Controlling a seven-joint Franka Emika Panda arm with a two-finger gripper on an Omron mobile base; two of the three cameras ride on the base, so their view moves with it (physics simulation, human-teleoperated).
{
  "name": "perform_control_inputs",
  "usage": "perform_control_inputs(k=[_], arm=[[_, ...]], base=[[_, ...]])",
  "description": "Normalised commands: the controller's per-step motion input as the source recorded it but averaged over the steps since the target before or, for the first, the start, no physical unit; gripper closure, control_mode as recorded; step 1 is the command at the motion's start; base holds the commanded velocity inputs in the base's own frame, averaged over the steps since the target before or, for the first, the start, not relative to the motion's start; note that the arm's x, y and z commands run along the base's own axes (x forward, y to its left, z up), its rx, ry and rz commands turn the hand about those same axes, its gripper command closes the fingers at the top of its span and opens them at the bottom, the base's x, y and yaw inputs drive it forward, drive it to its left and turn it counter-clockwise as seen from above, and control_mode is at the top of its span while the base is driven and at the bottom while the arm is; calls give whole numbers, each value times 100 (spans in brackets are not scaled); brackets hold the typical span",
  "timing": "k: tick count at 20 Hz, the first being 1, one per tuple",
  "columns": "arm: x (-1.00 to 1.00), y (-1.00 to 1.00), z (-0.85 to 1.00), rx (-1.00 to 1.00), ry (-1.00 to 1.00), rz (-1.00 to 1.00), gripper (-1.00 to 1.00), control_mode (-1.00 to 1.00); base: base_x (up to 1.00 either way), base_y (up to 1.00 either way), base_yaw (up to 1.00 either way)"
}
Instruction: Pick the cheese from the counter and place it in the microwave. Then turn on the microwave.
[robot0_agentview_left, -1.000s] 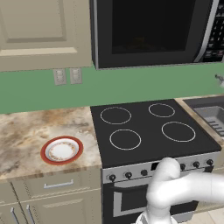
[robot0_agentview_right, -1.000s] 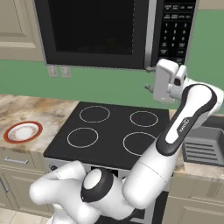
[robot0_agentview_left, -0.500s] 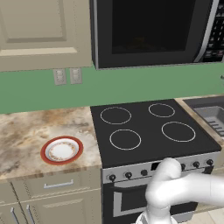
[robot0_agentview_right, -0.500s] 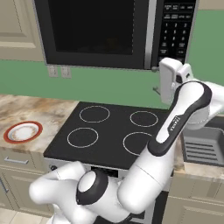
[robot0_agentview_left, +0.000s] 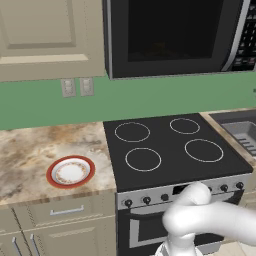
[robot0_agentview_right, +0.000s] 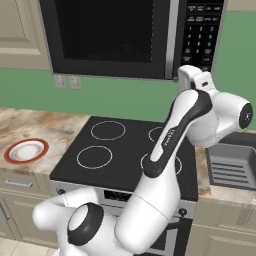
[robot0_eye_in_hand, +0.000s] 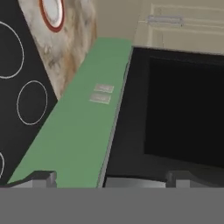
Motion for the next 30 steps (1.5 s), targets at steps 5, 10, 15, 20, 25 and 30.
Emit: perform_control_inputs(k=[5,10,15,20,25,30], arm=[[13,18,-9,2,2,-26,-100,-100],[25,10,-1,2,1,-23,-100,-100],[25,4,0,5,2,-20,-100,-100],[28,-1,0,1,6,-16,-100,-100],[24,-12,3,2,7,-11,-100,-100],[24,-17,7,0,6,-6,-100,-100]], base=[[0,0,0],[0,0,0],[0,0,0],[0,0,0],[0,0,0],[0,0,0]])
